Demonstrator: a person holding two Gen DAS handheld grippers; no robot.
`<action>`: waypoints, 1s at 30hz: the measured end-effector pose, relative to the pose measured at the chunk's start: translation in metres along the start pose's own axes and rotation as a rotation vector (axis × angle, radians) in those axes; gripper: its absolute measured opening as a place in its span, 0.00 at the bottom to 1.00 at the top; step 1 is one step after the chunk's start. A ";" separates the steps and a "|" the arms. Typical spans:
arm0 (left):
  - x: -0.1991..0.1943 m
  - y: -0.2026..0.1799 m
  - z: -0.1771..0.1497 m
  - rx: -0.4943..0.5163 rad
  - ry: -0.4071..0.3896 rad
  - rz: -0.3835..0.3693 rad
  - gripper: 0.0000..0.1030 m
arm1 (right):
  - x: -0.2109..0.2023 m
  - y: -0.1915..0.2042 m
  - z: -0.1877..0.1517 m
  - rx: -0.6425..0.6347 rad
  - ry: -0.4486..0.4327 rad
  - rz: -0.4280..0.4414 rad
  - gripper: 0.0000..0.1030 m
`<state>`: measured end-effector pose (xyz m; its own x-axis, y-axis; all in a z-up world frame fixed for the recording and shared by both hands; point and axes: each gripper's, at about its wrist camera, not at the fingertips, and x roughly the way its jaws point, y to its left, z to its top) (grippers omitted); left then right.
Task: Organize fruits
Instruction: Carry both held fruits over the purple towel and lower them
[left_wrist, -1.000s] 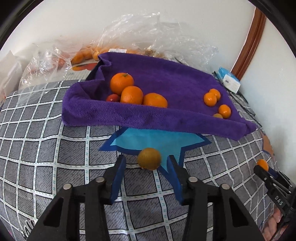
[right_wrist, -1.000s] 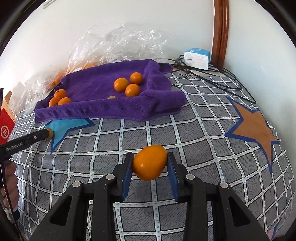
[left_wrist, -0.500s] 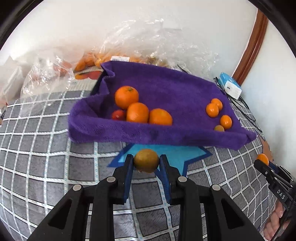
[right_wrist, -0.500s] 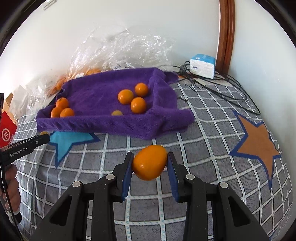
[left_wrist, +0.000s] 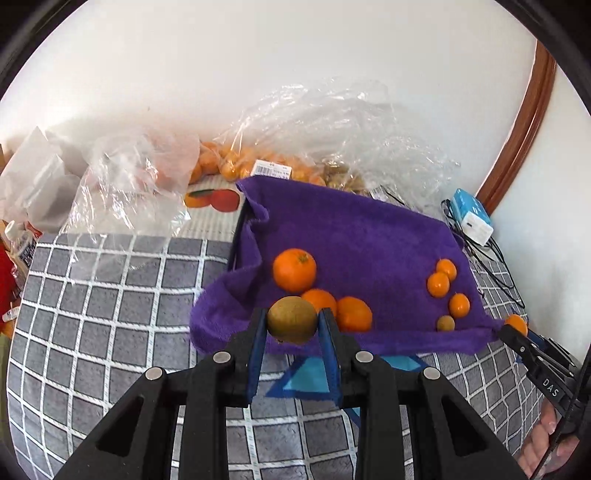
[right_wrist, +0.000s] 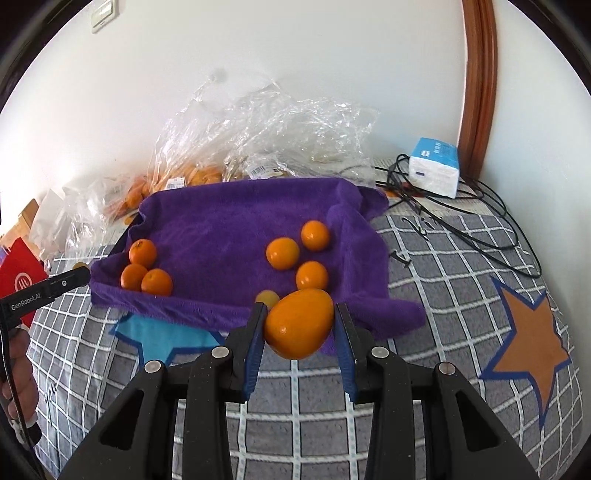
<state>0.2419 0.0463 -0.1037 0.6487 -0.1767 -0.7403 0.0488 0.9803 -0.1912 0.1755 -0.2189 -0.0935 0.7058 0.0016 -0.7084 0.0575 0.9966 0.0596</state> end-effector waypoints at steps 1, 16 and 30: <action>0.001 0.001 0.003 -0.003 -0.003 0.002 0.26 | 0.004 0.001 0.003 -0.002 -0.002 0.006 0.35; 0.041 0.010 0.042 -0.042 0.015 -0.032 0.26 | 0.096 0.018 0.030 0.011 0.119 0.118 0.34; 0.089 -0.044 0.049 0.032 0.101 -0.086 0.26 | 0.075 0.006 0.035 -0.025 0.090 0.094 0.34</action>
<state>0.3346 -0.0082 -0.1301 0.5613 -0.2664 -0.7836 0.1260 0.9633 -0.2372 0.2534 -0.2160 -0.1219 0.6413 0.1014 -0.7606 -0.0245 0.9934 0.1118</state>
